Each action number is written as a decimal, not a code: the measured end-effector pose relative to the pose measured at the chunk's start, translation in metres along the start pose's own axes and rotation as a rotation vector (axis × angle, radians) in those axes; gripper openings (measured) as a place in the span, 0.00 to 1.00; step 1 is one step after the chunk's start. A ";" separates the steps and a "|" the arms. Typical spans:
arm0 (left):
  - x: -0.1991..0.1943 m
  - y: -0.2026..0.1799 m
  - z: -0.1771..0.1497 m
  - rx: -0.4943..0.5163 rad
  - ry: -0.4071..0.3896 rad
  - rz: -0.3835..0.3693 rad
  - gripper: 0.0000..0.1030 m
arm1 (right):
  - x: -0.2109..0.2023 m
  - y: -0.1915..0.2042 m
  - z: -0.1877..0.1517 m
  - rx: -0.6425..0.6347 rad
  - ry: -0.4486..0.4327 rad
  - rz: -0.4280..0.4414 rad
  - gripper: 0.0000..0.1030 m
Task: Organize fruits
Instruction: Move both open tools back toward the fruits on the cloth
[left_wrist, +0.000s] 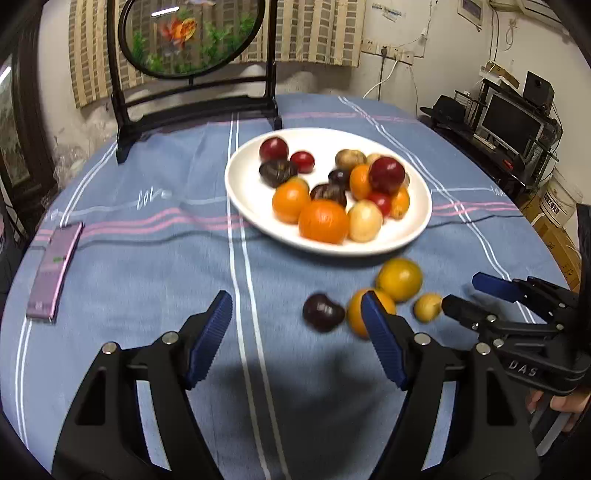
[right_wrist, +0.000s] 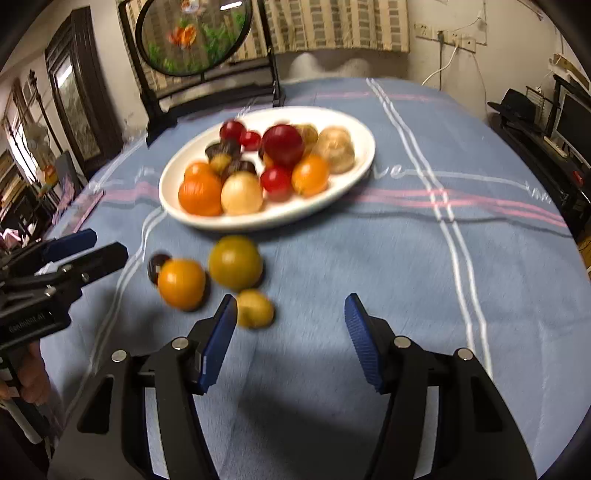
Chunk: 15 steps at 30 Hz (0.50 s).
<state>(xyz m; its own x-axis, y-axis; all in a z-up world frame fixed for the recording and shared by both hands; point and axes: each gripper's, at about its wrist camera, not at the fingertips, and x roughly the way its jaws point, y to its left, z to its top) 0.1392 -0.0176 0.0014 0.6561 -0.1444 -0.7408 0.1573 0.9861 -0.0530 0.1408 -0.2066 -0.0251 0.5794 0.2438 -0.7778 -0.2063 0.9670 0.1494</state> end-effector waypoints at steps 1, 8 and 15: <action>0.001 0.001 -0.005 0.001 0.007 0.001 0.72 | 0.003 0.004 -0.004 -0.012 0.012 -0.003 0.59; 0.009 0.008 -0.016 -0.012 0.039 -0.012 0.72 | 0.015 0.020 -0.006 -0.064 0.053 -0.023 0.59; 0.018 0.009 -0.018 -0.015 0.061 -0.022 0.72 | 0.026 0.024 0.001 -0.089 0.074 -0.043 0.59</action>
<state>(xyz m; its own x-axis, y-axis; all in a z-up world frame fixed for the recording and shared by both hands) 0.1389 -0.0096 -0.0250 0.6063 -0.1609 -0.7788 0.1593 0.9840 -0.0793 0.1517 -0.1766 -0.0411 0.5302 0.1927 -0.8257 -0.2539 0.9652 0.0622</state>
